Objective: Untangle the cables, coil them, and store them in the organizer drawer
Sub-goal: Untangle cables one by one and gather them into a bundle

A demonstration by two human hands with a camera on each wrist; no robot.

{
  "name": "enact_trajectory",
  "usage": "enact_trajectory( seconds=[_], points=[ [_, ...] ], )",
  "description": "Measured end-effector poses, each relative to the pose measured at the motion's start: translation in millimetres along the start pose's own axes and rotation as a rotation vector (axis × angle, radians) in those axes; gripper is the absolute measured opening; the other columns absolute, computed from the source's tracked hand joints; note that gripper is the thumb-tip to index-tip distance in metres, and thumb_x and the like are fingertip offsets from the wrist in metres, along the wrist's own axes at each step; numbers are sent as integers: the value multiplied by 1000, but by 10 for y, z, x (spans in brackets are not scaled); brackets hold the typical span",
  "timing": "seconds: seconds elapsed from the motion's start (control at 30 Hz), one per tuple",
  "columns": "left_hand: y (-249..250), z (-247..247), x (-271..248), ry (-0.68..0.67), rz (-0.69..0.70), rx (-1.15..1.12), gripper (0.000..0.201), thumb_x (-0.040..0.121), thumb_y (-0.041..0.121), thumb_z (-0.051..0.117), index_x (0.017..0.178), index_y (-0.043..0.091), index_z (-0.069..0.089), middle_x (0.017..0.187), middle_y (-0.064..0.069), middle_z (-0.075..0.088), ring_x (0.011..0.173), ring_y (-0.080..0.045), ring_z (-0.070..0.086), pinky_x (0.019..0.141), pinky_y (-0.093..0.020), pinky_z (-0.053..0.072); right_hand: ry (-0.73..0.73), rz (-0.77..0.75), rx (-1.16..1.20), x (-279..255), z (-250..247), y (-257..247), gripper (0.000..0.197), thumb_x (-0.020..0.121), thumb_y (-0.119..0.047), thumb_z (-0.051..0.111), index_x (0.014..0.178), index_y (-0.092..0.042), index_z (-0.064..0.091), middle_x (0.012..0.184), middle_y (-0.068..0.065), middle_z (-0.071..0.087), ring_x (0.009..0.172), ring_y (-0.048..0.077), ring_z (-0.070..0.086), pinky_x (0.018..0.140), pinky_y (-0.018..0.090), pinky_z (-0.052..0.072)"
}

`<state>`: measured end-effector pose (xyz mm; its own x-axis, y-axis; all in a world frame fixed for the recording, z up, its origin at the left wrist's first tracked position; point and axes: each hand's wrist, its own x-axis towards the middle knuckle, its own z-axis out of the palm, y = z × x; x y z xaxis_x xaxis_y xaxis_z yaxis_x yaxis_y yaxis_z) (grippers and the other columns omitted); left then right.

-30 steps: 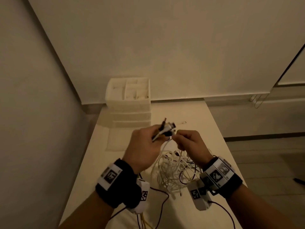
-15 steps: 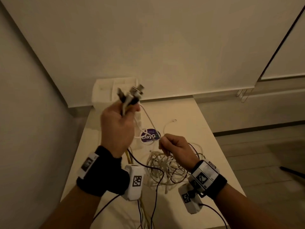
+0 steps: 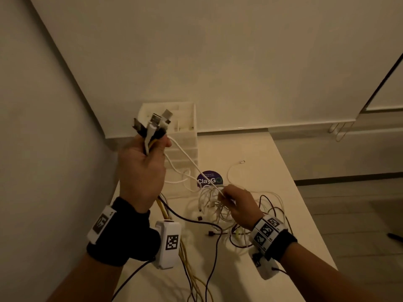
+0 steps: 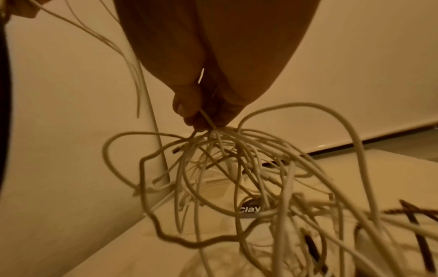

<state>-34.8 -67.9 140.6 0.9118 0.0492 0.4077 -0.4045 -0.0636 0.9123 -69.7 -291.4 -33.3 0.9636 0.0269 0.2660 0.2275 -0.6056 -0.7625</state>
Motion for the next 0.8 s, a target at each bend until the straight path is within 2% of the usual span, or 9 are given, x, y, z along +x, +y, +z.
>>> enact_trajectory(
  seconds=[0.1, 0.13, 0.2, 0.3, 0.4, 0.5, 0.6, 0.73, 0.8],
  points=[
    [-12, 2, -44, -120, 33, 195, 20, 92, 27, 61, 72, 28, 64, 46, 17, 54, 39, -2, 45, 46, -26, 35, 151, 19, -73, -58, -70, 97, 6, 83, -6, 70, 82, -12, 69, 79, -6, 59, 70, 7, 55, 66, 23, 45],
    [-5, 17, -65, -133, 55, 259, 21, 93, 19, 62, 74, 26, 64, 49, 22, 57, 43, 3, 49, 47, -16, 37, 194, 16, -85, -60, -126, 101, 9, 82, -5, 71, 85, -14, 72, 80, -5, 61, 72, 9, 58, 66, 24, 46],
    [13, 62, -104, -141, 75, 315, 18, 93, 10, 61, 81, 23, 65, 53, 29, 59, 50, 12, 53, 51, -5, 38, 285, 6, -70, -32, -259, 48, 23, 81, -1, 69, 93, -19, 76, 82, -3, 63, 76, 15, 61, 68, 29, 49],
    [20, 156, -137, -161, 76, 299, 13, 91, 2, 60, 90, 10, 71, 61, 29, 60, 63, 16, 58, 61, 0, 38, 397, -23, -95, 108, -404, -103, 36, 82, 8, 64, 100, -21, 75, 83, 2, 63, 79, 23, 61, 71, 37, 52],
    [48, 228, -155, -197, 93, 283, 17, 91, 3, 61, 86, 17, 69, 56, 28, 60, 58, 14, 57, 60, -1, 38, 388, -36, -137, 177, -438, -180, 39, 82, 11, 62, 102, -20, 75, 86, 4, 61, 81, 23, 61, 72, 41, 54],
    [35, 230, -117, -180, 127, 309, 21, 91, 6, 62, 82, 25, 66, 59, 27, 61, 61, 13, 57, 61, -2, 38, 390, 5, 9, 165, -555, -305, 32, 87, 5, 60, 104, -19, 73, 87, 2, 65, 80, 17, 62, 74, 34, 53],
    [-20, 188, -60, -153, 137, 357, 12, 93, 15, 62, 98, 16, 72, 71, 20, 64, 66, 1, 58, 59, -6, 38, 422, 70, 198, 189, -660, -467, 23, 94, -2, 54, 103, -17, 68, 88, 4, 67, 77, 14, 66, 72, 27, 53],
    [-51, 192, -36, -142, 83, 366, 22, 94, 20, 60, 114, 18, 68, 62, 18, 56, 51, 2, 49, 51, -8, 35, 428, 74, 273, 322, -734, -551, 22, 98, -7, 48, 104, -16, 68, 93, -2, 58, 61, 20, 64, 67, 41, 57],
    [-54, 238, -53, -160, 71, 355, 28, 93, 18, 61, 121, 20, 66, 76, 21, 63, 62, 7, 56, 60, -6, 40, 376, 61, 130, 400, -732, -564, 21, 97, -10, 51, 105, -17, 69, 89, -5, 55, 57, 14, 57, 64, 28, 53]
  ],
)
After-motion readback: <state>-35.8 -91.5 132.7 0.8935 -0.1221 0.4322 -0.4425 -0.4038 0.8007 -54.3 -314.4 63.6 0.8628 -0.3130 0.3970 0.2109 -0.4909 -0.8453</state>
